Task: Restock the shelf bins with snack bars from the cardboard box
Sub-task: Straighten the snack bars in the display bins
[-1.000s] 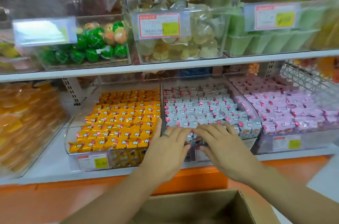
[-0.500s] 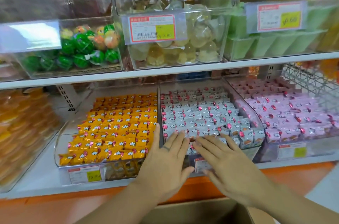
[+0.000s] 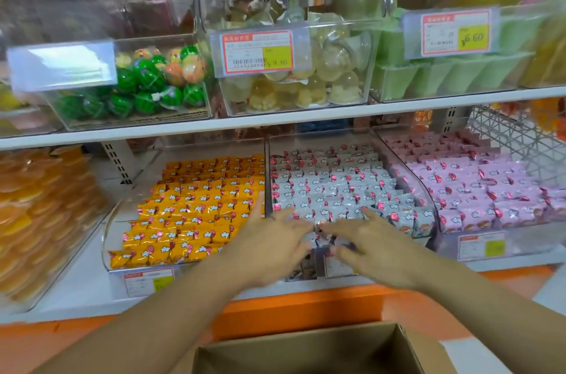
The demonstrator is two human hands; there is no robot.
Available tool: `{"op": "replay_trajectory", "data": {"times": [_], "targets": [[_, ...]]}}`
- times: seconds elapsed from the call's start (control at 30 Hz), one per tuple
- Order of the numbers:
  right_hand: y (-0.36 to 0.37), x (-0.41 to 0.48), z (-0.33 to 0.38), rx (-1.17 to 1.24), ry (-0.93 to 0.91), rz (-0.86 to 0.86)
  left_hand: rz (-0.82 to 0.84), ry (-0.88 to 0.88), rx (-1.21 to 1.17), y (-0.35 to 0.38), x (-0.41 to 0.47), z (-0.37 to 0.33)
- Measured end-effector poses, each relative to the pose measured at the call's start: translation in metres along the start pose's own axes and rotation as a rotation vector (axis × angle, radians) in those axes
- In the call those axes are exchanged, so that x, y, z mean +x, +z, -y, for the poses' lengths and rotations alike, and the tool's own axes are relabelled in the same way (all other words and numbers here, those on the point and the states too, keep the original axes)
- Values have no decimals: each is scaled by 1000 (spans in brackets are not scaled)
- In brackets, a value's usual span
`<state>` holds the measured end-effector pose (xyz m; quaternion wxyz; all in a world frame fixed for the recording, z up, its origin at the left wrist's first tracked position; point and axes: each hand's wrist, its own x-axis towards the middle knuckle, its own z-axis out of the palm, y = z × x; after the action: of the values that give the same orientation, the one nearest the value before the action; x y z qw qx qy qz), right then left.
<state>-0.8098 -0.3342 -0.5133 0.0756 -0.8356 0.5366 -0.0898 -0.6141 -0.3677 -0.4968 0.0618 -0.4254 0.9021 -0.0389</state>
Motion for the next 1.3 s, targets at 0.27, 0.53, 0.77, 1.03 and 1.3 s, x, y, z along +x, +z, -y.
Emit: {"op": "replay_trajectory", "data": {"times": [0.27,0.53,0.77,1.03,1.3], "targets": [[4,59,2,-44,162,-89,-44,-100,87,-8,50,17],[14,42,5,52,126,-260,-282,-4,29,19,31,13],[32,40,-3,-59,7,-358,-347,52,158,20,24,6],[17,42,-9,-50,131,-356,-272,-82,43,16,26,3],[16,3,-4,-232,137,70,-74,-34,-27,31,-4,-34]]}}
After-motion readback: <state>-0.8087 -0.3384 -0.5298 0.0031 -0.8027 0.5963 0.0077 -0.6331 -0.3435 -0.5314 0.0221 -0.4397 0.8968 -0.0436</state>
